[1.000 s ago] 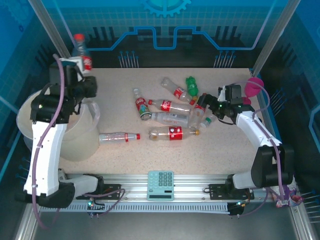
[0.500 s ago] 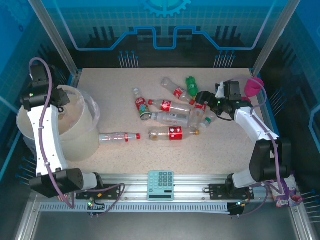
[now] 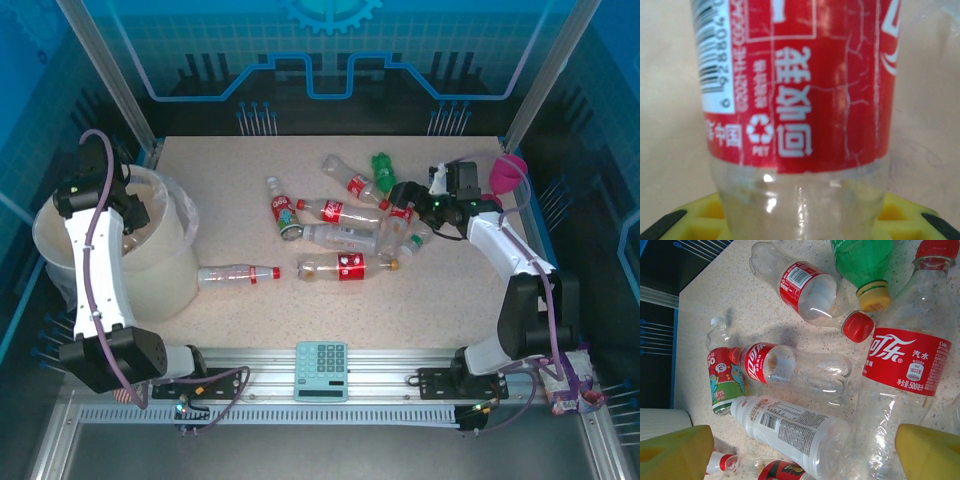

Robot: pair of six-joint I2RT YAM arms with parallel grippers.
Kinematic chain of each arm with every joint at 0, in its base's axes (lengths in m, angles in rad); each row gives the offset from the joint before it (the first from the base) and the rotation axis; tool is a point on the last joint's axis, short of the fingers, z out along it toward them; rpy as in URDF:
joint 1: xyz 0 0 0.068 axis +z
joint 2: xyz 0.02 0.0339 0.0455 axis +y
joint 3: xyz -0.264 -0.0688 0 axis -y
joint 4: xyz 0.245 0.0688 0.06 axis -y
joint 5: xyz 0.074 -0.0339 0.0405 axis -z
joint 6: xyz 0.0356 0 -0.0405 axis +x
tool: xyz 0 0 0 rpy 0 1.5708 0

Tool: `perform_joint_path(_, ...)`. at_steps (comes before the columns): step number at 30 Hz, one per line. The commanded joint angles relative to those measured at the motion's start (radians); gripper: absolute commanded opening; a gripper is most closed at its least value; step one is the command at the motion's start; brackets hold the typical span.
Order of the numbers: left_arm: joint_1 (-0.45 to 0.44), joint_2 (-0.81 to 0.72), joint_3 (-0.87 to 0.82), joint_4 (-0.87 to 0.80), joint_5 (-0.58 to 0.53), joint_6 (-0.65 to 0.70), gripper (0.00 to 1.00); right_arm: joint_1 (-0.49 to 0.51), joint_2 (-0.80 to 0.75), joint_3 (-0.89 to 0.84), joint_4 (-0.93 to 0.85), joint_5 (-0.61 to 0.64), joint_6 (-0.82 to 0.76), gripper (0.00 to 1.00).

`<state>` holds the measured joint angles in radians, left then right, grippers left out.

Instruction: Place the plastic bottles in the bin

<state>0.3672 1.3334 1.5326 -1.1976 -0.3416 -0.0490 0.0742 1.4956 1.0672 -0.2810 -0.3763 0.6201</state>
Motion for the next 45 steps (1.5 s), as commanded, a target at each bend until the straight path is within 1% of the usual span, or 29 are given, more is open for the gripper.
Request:
perform_joint_path(1, 0.029, 0.014, -0.066, -0.026, 0.111, 0.032, 0.27, 0.017, 0.011, 0.012, 0.022, -0.018, -0.029, 0.94)
perform_joint_path(5, 0.034, 0.024, -0.109, 0.013, 0.159, 0.032, 0.29, 0.016, 0.008, 0.001, 0.027, -0.016, -0.036, 0.94)
perform_joint_path(10, 0.035, 0.014, -0.172, 0.039, 0.165, 0.023, 0.34, 0.016, 0.006, -0.009, 0.035, -0.012, -0.042, 0.94)
perform_joint_path(11, 0.035, 0.007, -0.186, 0.043, 0.165, 0.02, 0.37, 0.016, 0.008, -0.009, 0.036, -0.012, -0.043, 0.94)
perform_joint_path(12, 0.035, -0.001, -0.2, 0.044, 0.164, 0.016, 0.44, 0.016, 0.009, -0.008, 0.037, -0.013, -0.044, 0.94)
perform_joint_path(13, 0.035, -0.01, -0.215, 0.043, 0.165, 0.01, 0.54, 0.016, 0.01, -0.009, 0.038, -0.013, -0.045, 0.94)
perform_joint_path(15, 0.035, -0.032, -0.241, 0.047, 0.165, 0.009, 0.63, 0.016, 0.01, -0.008, 0.037, -0.014, -0.046, 0.94)
perform_joint_path(18, 0.034, -0.056, -0.26, 0.049, 0.152, 0.011, 0.71, 0.017, 0.012, -0.01, 0.037, -0.015, -0.045, 0.94)
perform_joint_path(25, 0.034, -0.069, -0.245, 0.03, 0.15, 0.01, 0.85, 0.017, 0.004, -0.016, 0.033, -0.012, -0.037, 0.94)
perform_joint_path(32, 0.034, -0.103, -0.146, -0.025, 0.144, 0.019, 0.97, 0.015, -0.008, -0.009, -0.018, 0.042, -0.042, 0.94)
perform_joint_path(34, 0.034, -0.118, -0.093, -0.054, 0.125, 0.027, 0.99, 0.015, -0.018, -0.003, -0.057, 0.089, -0.052, 0.94)
perform_joint_path(38, 0.035, -0.142, 0.022, -0.102, 0.097, 0.04, 0.99, 0.003, -0.046, -0.007, -0.106, 0.166, -0.064, 0.94)
perform_joint_path(42, 0.035, -0.169, 0.113, -0.134, 0.084, 0.05, 0.99, -0.037, -0.068, -0.005, -0.149, 0.217, -0.075, 0.94)
perform_joint_path(45, 0.035, -0.188, 0.143, -0.154, 0.083, 0.053, 0.99, -0.074, -0.078, -0.006, -0.166, 0.259, -0.087, 0.94)
